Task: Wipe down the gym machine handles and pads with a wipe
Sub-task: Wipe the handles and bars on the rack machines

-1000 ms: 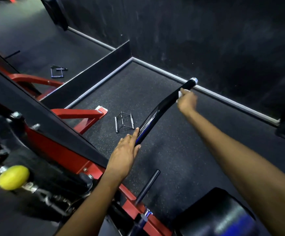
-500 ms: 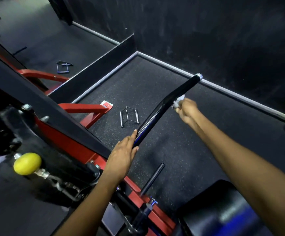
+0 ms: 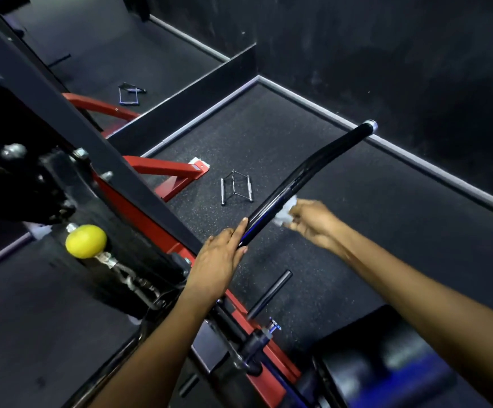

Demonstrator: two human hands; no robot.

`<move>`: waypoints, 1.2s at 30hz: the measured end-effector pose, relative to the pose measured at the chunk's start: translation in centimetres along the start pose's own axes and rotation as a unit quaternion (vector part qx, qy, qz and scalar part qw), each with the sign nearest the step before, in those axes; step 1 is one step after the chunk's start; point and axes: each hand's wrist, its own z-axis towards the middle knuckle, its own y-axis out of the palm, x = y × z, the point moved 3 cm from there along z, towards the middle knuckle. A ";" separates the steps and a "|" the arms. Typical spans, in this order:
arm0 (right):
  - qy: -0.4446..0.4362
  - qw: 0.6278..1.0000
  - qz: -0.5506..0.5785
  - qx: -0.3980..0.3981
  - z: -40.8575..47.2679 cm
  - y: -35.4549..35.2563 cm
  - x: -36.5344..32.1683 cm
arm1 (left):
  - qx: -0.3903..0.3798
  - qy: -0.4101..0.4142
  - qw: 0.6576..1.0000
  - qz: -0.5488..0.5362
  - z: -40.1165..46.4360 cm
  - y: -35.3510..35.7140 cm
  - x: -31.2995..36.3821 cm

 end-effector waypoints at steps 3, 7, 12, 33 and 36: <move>-0.004 1.000 0.003 -0.012 -0.3 -0.4 -0.4 | 0.003 0.003 1.000 -0.006 -0.3 0.0 -0.2; -0.089 0.980 0.147 0.099 1.3 -2.9 -3.7 | 0.000 -0.005 1.000 -0.001 -0.8 0.0 -0.3; -0.005 0.998 0.054 0.012 -1.1 1.7 2.2 | -0.001 -0.012 1.000 0.029 -1.1 0.4 -0.7; -0.004 0.994 0.094 0.050 -2.2 3.9 3.8 | 0.098 -0.020 0.974 0.205 -7.9 1.3 -3.1; 0.035 0.999 -0.008 -0.027 -5.0 5.8 6.6 | 0.063 -0.058 0.970 0.228 -8.6 0.7 -2.7</move>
